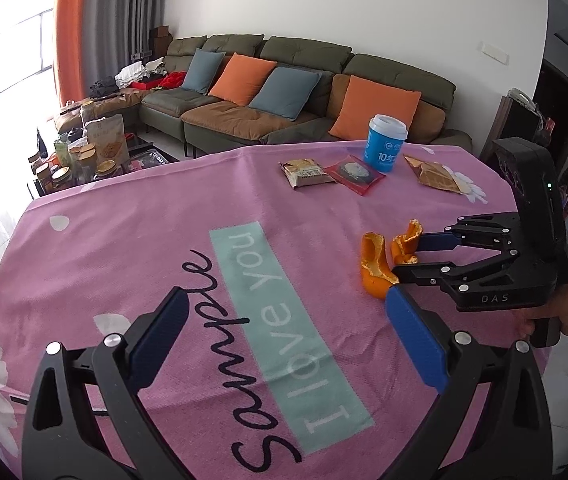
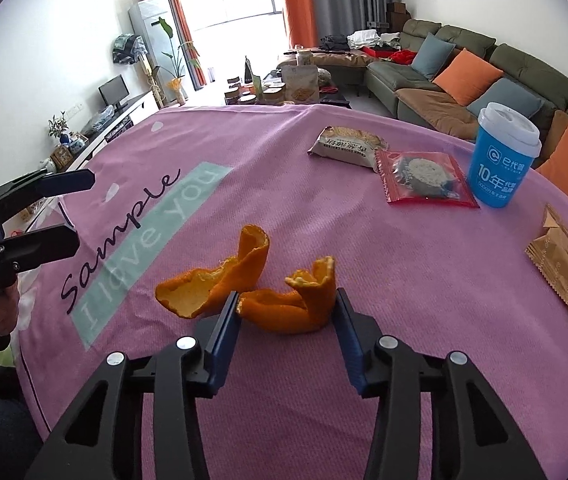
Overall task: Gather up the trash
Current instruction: 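Grasp orange peel with left tool while right tool grasps the other peel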
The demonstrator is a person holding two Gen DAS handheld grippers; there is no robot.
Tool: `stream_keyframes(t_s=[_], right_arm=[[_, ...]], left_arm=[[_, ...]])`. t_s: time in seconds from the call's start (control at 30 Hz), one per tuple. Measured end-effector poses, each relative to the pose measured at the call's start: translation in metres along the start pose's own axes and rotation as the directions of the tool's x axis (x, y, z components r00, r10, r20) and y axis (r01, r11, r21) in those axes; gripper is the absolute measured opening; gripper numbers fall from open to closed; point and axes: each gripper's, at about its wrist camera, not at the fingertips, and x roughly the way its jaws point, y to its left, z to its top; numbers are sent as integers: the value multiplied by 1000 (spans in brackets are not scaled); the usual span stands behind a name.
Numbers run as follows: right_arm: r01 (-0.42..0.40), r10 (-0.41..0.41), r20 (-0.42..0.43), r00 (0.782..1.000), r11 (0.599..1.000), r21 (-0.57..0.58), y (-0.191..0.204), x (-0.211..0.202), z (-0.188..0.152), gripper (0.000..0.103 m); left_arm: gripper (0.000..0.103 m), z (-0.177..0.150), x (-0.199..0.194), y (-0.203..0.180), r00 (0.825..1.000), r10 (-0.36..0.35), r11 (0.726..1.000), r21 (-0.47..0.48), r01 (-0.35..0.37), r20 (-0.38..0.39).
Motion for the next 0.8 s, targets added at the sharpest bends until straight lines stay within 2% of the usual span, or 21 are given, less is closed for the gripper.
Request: stream_keyframes(t_s=[0.17, 0.37, 0.43, 0.5, 0.57, 0.8], right_arm=[[-23, 22, 32, 999, 998, 50, -9, -6, 0, 24], [-17, 8, 75, 997, 991, 130, -23, -15, -8, 21], [-7, -8, 95, 995, 987, 162, -29, -21, -11, 21], [-9, -14, 118, 993, 981, 195, -35, -28, -15, 21], [-4, -27, 138, 990, 976, 217, -39, -35, -19, 21], [-22, -28, 182, 983, 964, 267, -44, -50, -34, 21]], left_arm=[[97, 4, 7, -11, 1000, -18, 999, 26, 18, -14], [97, 9, 27, -35, 997, -62, 995, 73, 65, -52], [94, 10, 36, -42, 994, -75, 993, 81, 81, -77], [82, 12, 48, -46, 988, -104, 992, 62, 111, -118], [78, 12, 59, -51, 983, -113, 991, 59, 122, -146], [51, 11, 90, -66, 966, -142, 987, 46, 155, -216]])
